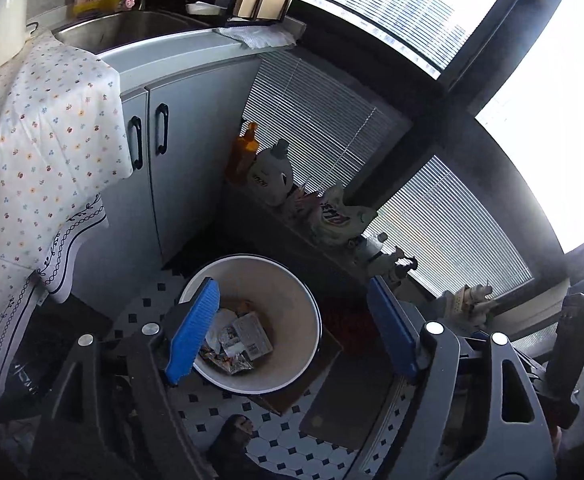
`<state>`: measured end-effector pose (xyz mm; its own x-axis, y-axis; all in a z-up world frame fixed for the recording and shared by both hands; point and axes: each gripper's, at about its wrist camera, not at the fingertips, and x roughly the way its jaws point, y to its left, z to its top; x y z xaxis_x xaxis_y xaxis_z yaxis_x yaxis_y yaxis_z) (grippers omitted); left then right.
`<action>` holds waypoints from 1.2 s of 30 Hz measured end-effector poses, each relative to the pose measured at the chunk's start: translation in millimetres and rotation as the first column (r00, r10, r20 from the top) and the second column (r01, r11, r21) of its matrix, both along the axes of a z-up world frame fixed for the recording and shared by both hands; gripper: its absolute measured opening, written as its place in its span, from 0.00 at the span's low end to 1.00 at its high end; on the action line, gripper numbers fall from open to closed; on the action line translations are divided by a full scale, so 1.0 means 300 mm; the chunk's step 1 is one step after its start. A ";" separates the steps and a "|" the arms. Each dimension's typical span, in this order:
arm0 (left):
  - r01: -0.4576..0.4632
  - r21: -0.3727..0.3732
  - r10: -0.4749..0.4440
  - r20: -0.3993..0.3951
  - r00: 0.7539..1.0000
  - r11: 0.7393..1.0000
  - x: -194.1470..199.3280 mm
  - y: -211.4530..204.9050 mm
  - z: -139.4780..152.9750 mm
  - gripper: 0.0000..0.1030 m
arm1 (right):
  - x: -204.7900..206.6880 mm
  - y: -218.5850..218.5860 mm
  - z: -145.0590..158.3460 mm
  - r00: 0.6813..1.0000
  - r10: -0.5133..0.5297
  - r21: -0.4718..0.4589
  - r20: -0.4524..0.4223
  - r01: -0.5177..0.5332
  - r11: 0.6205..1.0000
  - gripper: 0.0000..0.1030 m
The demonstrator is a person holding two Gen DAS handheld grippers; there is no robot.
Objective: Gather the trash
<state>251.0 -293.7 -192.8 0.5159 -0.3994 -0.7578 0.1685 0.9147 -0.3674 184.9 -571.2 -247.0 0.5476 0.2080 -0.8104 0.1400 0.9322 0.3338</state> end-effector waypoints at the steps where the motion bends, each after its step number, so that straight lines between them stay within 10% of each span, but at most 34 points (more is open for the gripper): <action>1: -0.011 0.010 0.011 0.006 1.000 1.000 -0.012 0.018 0.010 0.78 | 0.003 0.009 -0.001 1.000 0.008 0.006 0.004 -0.008 1.000 0.92; 17: -0.134 0.055 0.128 0.097 0.987 0.990 -0.186 0.328 0.207 0.93 | 0.067 0.198 0.214 0.995 0.044 0.022 0.088 -0.046 0.999 0.92; 36: -0.119 0.111 0.076 0.334 0.940 0.987 -0.515 0.777 0.573 0.94 | -0.227 0.629 0.653 0.965 0.063 -0.043 0.254 -0.054 0.998 0.92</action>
<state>96.4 -60.7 -21.0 0.7755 -0.2458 -0.5816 0.1674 0.9682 -0.1860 116.8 -382.4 -51.0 0.7247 0.2200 -0.6531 -0.0010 0.9480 0.3182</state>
